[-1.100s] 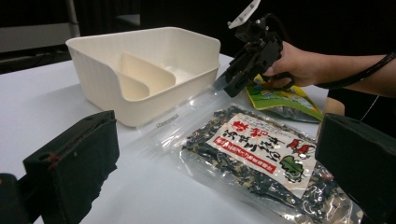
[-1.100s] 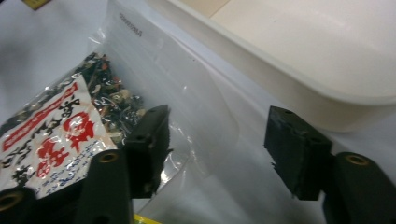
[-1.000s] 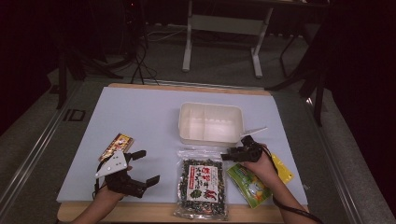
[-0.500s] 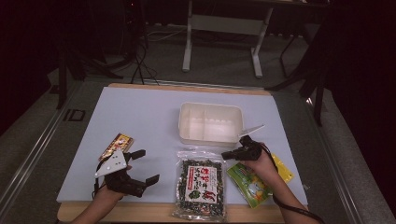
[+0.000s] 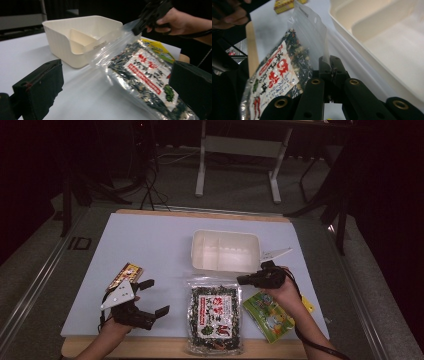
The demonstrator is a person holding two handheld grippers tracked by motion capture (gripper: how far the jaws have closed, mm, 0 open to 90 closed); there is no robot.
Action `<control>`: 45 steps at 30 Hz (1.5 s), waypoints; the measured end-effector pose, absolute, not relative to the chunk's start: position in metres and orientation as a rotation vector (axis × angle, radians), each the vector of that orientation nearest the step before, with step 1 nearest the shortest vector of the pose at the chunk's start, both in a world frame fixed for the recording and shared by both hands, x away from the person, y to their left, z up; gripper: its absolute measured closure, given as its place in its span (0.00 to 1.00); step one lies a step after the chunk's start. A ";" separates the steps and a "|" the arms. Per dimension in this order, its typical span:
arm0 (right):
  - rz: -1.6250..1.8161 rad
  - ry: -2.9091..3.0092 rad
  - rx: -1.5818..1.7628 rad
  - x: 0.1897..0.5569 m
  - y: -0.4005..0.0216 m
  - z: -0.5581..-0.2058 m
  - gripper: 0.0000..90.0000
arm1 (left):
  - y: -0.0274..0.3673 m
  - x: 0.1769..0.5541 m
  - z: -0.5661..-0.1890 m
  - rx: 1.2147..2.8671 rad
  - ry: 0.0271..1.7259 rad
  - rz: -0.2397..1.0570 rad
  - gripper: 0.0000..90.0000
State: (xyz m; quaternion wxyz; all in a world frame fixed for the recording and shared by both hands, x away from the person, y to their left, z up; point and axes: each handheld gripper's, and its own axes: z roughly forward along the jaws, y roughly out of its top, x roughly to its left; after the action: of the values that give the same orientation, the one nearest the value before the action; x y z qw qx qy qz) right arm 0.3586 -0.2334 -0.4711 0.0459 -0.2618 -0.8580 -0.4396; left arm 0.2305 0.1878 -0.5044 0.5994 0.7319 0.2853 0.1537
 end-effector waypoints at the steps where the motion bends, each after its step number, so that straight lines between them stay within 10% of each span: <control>1: -1.355 -2.615 -0.789 0.357 -0.233 -0.468 1.00 | 0.188 0.231 -0.505 1.700 0.662 0.364 0.00; 45: -1.704 -2.554 -0.284 0.279 -0.209 -0.327 1.00 | 0.197 0.237 -0.508 1.706 0.629 0.387 0.00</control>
State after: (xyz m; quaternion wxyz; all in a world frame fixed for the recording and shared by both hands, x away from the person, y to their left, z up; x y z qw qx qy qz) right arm 0.2790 -0.2087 -0.3271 0.0294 -0.0922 -0.8280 -0.5523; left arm 0.2370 0.1966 -0.5082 0.5982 0.7354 0.2711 0.1669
